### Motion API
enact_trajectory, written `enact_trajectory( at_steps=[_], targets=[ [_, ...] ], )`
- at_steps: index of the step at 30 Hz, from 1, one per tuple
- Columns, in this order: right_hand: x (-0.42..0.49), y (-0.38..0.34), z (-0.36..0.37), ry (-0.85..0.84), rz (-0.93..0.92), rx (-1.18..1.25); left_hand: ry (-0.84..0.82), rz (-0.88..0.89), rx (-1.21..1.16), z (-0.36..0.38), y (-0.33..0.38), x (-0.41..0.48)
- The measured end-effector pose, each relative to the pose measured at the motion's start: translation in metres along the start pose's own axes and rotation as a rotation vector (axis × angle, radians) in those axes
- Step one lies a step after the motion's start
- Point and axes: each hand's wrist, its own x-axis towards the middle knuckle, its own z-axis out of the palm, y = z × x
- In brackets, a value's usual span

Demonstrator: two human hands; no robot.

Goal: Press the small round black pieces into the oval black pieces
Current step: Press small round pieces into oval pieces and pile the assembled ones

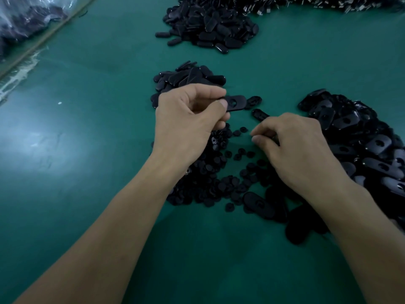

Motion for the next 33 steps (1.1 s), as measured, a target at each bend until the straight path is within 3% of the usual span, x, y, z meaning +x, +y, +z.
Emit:
enact_trajectory(
  at_steps=[4,9,16,33],
  targets=[
    [0.000,0.001,0.002,0.079,-0.013,0.038,-0.022,0.030,0.025,0.000,0.000,-0.001],
    [-0.001,-0.006,-0.004,0.278,-0.034,0.367,-0.027,0.070,0.074,0.003,0.000,-0.002],
    [-0.002,-0.012,-0.006,0.274,-0.121,0.629,-0.077,0.116,0.103,0.007,-0.001,-0.006],
    [-0.001,-0.012,-0.005,0.233,-0.084,0.583,-0.129,0.218,0.261,0.010,0.001,-0.011]
  ],
)
